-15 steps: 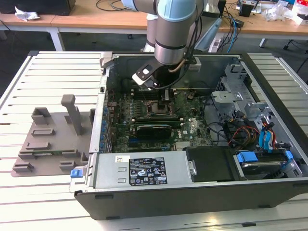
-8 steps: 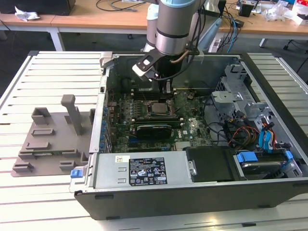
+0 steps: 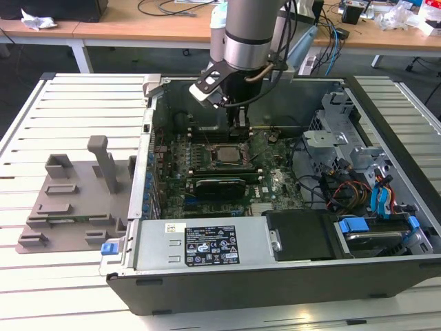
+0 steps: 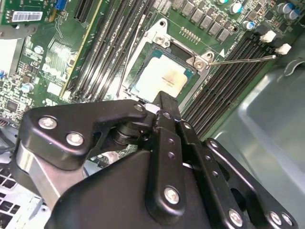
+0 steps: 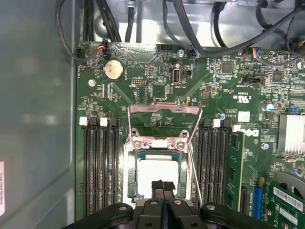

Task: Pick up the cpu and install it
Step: 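Place the cpu into insertion slot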

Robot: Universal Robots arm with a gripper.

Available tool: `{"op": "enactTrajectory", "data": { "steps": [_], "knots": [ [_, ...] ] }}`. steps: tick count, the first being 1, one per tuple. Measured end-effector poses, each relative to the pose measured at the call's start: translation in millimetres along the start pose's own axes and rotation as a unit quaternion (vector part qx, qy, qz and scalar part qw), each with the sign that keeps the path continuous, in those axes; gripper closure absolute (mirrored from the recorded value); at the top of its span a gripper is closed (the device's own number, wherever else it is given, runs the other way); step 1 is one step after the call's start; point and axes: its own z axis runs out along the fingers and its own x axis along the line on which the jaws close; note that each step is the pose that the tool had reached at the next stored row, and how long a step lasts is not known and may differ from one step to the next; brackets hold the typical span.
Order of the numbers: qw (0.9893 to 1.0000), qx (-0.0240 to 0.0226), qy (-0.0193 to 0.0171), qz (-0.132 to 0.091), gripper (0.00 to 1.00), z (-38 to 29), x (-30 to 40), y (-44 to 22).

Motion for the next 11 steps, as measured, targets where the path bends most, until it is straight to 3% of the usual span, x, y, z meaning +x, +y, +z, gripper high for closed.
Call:
{"op": "enactTrajectory", "data": {
  "steps": [11],
  "knots": [
    [1.0,0.0,0.0,0.0,0.89,-25.0,-0.8,-0.8]
  ]
}}
